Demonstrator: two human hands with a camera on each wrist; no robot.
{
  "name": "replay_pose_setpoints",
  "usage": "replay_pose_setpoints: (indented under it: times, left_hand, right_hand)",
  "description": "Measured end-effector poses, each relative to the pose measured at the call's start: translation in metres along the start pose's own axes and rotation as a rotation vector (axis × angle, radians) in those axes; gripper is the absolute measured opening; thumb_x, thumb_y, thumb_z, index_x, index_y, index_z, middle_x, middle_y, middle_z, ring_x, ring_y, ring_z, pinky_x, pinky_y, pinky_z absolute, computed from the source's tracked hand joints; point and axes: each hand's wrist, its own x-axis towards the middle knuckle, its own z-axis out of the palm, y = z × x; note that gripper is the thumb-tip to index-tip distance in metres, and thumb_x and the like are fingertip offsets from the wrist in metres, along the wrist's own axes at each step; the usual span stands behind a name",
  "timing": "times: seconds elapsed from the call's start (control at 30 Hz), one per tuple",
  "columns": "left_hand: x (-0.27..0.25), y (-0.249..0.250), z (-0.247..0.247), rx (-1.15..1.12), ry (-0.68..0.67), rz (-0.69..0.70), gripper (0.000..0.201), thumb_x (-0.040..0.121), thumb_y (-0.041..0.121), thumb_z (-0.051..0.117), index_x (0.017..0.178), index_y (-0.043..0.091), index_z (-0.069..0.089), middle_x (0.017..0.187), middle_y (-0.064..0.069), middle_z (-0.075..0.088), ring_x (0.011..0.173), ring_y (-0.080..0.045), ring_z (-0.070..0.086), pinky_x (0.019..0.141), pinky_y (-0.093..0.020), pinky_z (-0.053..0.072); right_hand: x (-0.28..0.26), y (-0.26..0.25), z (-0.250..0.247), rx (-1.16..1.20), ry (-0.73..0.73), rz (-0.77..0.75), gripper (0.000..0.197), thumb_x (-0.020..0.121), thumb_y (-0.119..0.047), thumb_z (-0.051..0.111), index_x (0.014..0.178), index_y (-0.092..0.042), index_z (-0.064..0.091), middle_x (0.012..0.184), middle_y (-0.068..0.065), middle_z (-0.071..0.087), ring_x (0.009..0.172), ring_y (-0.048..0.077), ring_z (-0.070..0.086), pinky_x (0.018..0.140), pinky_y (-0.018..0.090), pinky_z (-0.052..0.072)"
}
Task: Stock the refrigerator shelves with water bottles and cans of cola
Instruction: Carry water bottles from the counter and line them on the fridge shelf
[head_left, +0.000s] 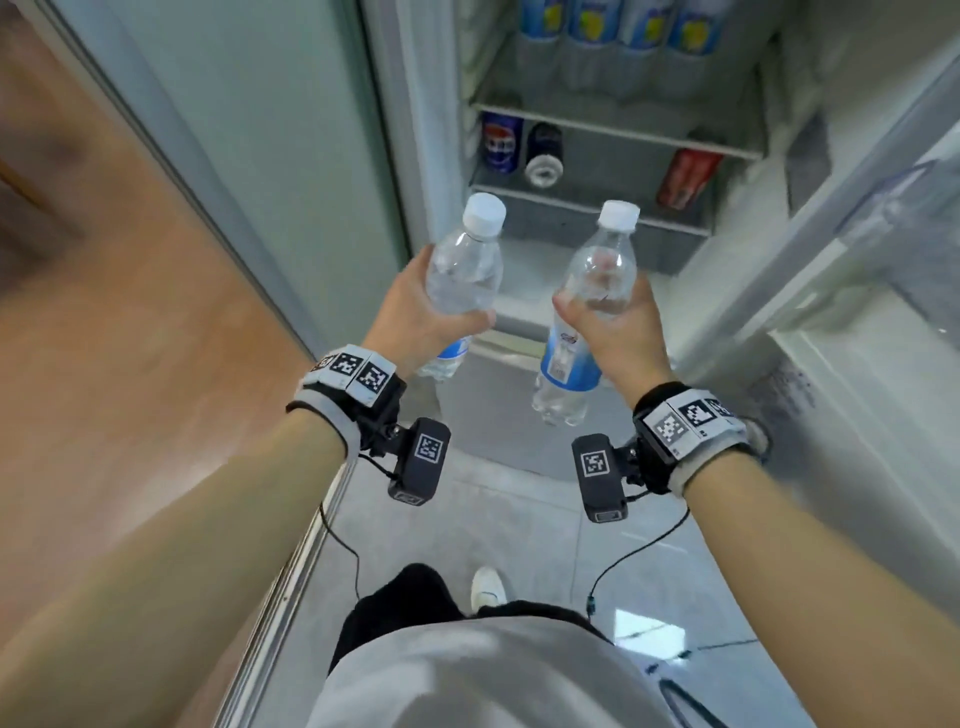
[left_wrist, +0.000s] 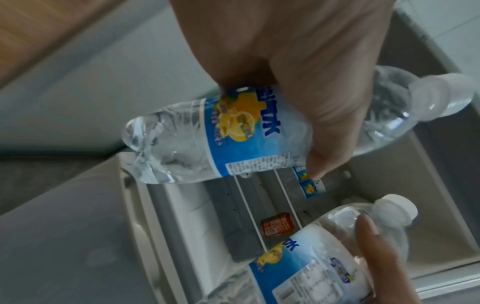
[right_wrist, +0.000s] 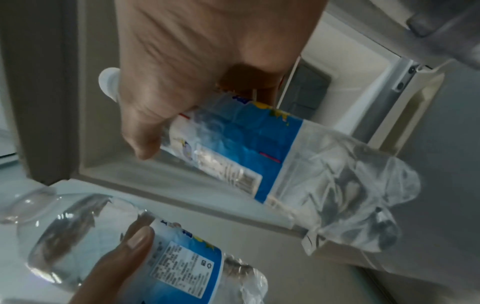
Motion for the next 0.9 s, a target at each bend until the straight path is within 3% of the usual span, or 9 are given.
replay_pose_setpoints:
  times: [0.13,0.23,0.43,0.57,0.67,0.77,0.83,0.9]
  left_hand:
    - [0.07,0.01,0.017,0.028,-0.136,0.023,0.06,0.064,0.03,0.086,0.114,0.022,0.054,0.105,0.007,0.067,0.093,-0.009,0.065,0.084,-0.028,0.053]
    - [0.116,0.018,0.028,0.014,-0.182,0.034,0.076,0.054,0.045,0.083,0.121,0.02,0.058,0.11,0.005,0.07,0.099,-0.013,0.068,0.091,-0.039,0.056]
    - [0.188,0.029,0.036,-0.068,-0.278,0.082,0.05,0.066,0.033,0.085,0.11,0.025,0.062,0.107,0.006,0.07,0.101,-0.013,0.067,0.094,-0.041,0.055]
    - [0.228,0.04,0.043,-0.089,-0.356,0.116,0.057,0.065,0.035,0.086,0.116,0.02,0.063,0.105,0.006,0.073,0.097,-0.01,0.07,0.091,-0.039,0.057]
    - [0.248,0.052,0.051,-0.104,-0.375,0.128,0.047,0.069,0.031,0.086,0.11,0.023,0.065,0.102,0.008,0.073,0.095,-0.006,0.07,0.089,-0.032,0.058]
    - [0.267,0.064,0.063,-0.103,-0.398,0.16,0.034,0.075,0.02,0.083,0.105,0.019,0.066,0.094,0.012,0.069,0.086,0.002,0.066,0.072,-0.013,0.054]
    - [0.28,0.071,0.071,-0.085,-0.403,0.173,0.033,0.076,0.018,0.082,0.105,0.014,0.065,0.094,0.008,0.07,0.085,-0.001,0.067,0.069,-0.012,0.054]
    - [0.291,0.077,0.077,-0.074,-0.387,0.183,0.038,0.073,0.024,0.082,0.106,0.015,0.065,0.098,0.004,0.072,0.091,-0.009,0.07,0.077,-0.022,0.058]
  right_hand:
    - [0.043,-0.008,-0.007,-0.02,0.139,0.028,0.048,0.073,-0.033,0.083,0.113,-0.019,0.06,0.099,-0.009,0.07,0.085,-0.002,0.068,0.075,0.019,0.052]
    - [0.074,-0.02,-0.01,-0.015,0.255,0.028,0.059,0.068,-0.042,0.083,0.117,-0.019,0.06,0.105,-0.007,0.072,0.093,0.003,0.069,0.087,0.029,0.057]
    - [0.135,-0.064,-0.008,-0.024,0.536,0.013,0.056,0.072,-0.041,0.082,0.116,-0.028,0.049,0.105,-0.014,0.065,0.1,0.006,0.066,0.098,0.034,0.054]
    - [0.173,-0.087,-0.013,-0.036,0.704,0.002,0.09,0.067,-0.054,0.081,0.141,-0.019,0.042,0.131,-0.002,0.062,0.12,0.014,0.061,0.106,0.036,0.048]
    - [0.199,-0.101,-0.029,-0.1,0.798,-0.014,0.087,0.072,-0.05,0.079,0.142,-0.016,0.042,0.134,0.004,0.06,0.121,0.02,0.059,0.099,0.031,0.047]
    - [0.225,-0.11,-0.043,-0.142,0.834,-0.038,0.095,0.073,-0.05,0.076,0.149,-0.013,0.032,0.135,0.007,0.057,0.122,0.025,0.057,0.101,0.04,0.049]
    - [0.241,-0.11,-0.049,-0.122,0.839,-0.085,0.094,0.075,-0.043,0.078,0.149,-0.01,0.03,0.13,0.004,0.055,0.119,0.019,0.055,0.103,0.035,0.047]
    - [0.258,-0.108,-0.057,-0.142,0.834,-0.103,0.089,0.081,-0.036,0.077,0.151,-0.01,0.028,0.139,0.006,0.051,0.12,0.012,0.049,0.099,0.019,0.039]
